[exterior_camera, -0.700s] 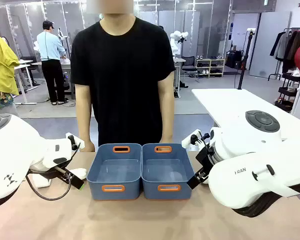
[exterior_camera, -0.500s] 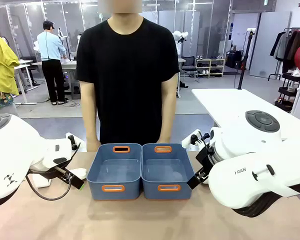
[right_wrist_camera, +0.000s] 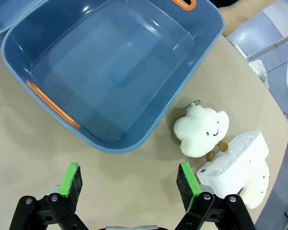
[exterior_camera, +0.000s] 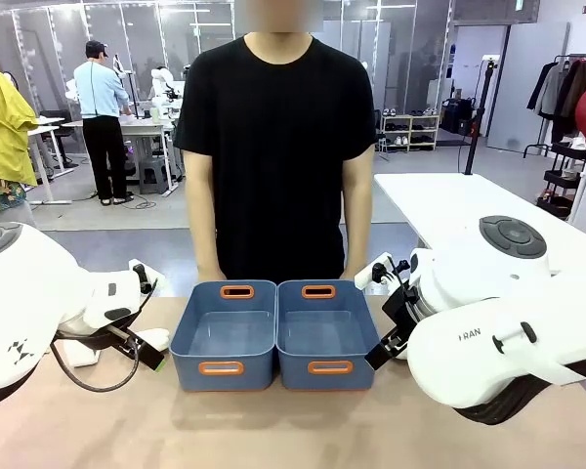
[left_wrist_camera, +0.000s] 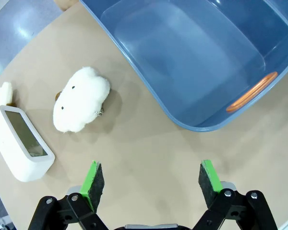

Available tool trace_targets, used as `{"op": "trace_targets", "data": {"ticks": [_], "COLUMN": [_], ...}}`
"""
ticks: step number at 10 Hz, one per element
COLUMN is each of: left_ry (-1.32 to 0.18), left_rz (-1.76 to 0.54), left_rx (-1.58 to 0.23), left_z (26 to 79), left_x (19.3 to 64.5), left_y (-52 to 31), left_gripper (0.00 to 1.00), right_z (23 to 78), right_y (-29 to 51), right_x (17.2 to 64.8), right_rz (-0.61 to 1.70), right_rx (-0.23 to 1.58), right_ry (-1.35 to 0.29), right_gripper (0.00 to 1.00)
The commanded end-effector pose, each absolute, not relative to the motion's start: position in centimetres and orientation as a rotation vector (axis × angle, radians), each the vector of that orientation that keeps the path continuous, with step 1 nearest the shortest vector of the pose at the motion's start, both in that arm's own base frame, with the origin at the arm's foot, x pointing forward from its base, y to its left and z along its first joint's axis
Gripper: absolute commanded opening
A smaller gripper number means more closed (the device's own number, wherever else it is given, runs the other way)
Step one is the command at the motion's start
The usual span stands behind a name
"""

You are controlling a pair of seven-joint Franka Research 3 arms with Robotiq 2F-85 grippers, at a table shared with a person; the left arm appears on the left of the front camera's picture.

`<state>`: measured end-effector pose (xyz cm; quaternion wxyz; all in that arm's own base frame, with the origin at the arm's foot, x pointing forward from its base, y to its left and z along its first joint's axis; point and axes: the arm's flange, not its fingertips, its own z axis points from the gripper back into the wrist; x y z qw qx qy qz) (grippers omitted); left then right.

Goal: Sort the digital clocks into the basket.
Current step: Pick up the Digital clock from the table and place it into the empty Plastic storage basket.

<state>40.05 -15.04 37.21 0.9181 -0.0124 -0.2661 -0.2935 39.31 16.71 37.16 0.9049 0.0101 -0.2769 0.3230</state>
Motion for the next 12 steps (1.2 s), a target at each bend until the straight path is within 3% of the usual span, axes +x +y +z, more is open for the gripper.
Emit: {"op": "trace_targets", "data": {"ticks": [1,4,5,6,8,10,12], "left_ry": [-0.547,-0.347,-0.286,-0.268,-0.194,-0.268,-0.307], "left_rz": [-0.604,-0.604,-0.619,-0.586,-0.476,-0.47,-0.462], "left_rx": [-0.025,-0.161,-0.337,-0.424,-0.837,-1.18,-1.33], "left_z": [37.2,42.2,44.1,46.1,48.2,48.2,47.4], "left_x": [40.1,40.6,40.6,40.9,41.7,41.0,39.8], "left_y": [-15.0,-14.3,-13.7,-12.2,-7.0,-1.0,6.1], "left_gripper": [1.0,1.0,1.0,1.0,1.0,1.0,1.0], "right_z": [37.2,43.6,44.3,45.3,46.3,46.2,46.5], "right_y": [16.7,15.4,14.9,13.8,9.2,3.1,-3.9], "right_x": [39.3,39.5,39.6,39.6,39.1,36.9,33.8], "right_rz": [0.667,0.619,0.611,0.578,0.49,0.39,0.238], "right_rx": [0.021,0.222,0.25,0.403,0.745,1.115,1.244], "right_ry": [-0.572,-0.59,-0.561,-0.525,-0.443,-0.358,-0.455], "right_gripper": [1.0,1.0,1.0,1.0,1.0,1.0,1.0]}}
